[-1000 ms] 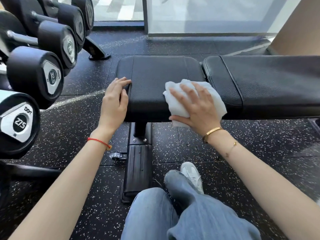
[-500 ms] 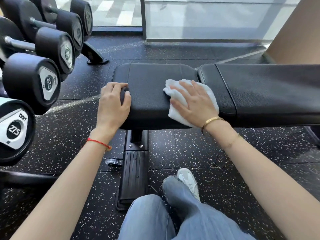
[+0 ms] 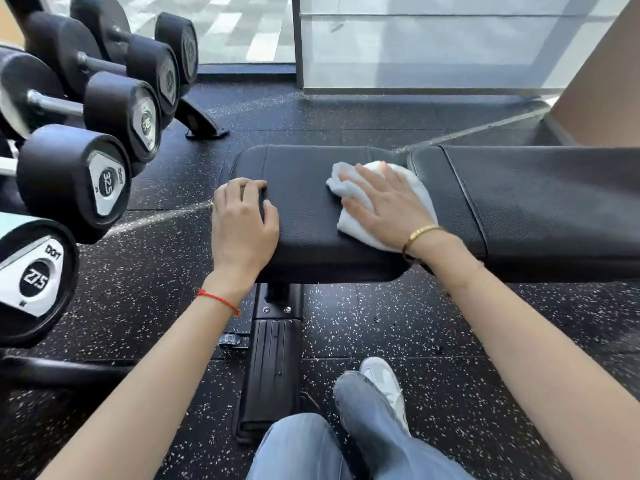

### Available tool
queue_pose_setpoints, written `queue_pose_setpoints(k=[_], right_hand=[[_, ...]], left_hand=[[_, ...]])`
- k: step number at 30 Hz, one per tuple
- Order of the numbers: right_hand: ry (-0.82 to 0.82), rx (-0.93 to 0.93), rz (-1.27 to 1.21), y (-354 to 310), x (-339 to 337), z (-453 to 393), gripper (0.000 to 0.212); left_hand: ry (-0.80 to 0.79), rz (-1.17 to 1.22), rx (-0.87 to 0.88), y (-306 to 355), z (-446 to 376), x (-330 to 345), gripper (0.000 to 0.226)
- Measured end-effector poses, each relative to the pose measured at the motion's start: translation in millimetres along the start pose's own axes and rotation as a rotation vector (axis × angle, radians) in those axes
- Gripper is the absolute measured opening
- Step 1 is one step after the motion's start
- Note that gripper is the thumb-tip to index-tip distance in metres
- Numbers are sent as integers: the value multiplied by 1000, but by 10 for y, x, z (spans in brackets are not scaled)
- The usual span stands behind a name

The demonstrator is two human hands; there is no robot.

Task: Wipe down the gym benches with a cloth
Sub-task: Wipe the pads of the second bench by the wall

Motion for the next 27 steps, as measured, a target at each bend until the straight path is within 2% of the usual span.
queue_pose_setpoints(k=[2, 5, 11, 13, 16, 19, 21, 24, 27], right_hand=[[-37, 31, 24, 23, -11, -364, 56], [-79, -20, 82, -199, 43, -610, 58], [-9, -246, 57, -410, 59, 75, 62], [-9, -206, 8, -225, 26, 79, 56], [-31, -69, 21, 52, -33, -284, 67], [-90, 11, 33, 50, 5, -688, 58], [-109, -62, 62, -132, 36, -708, 57], [-105, -213, 89, -351, 46, -275, 60], [47, -357, 139, -417, -23, 273, 65]], left_hand=[[10, 2, -5, 10, 14, -1, 42], [15, 17, -11, 4, 16, -1, 43], [30, 26, 3, -21, 13, -13, 41], [28, 29, 1, -24, 10, -14, 41], [29, 29, -3, -23, 2, -14, 41], [25, 28, -7, -29, -3, -11, 41], [30, 40, -8, -39, -7, -10, 41], [24, 50, -12, -54, -12, -5, 42], [17, 53, -5, -50, -10, -12, 41]])
Point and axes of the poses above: each hand's wrist, its own z-axis away from the middle knuckle, its own x-axis out of the palm, y = z × x, the point moved 5 cm from there along -z, towards the middle knuckle, and after that the axes turned 15 degrees about -x, right-handed, at the moved point
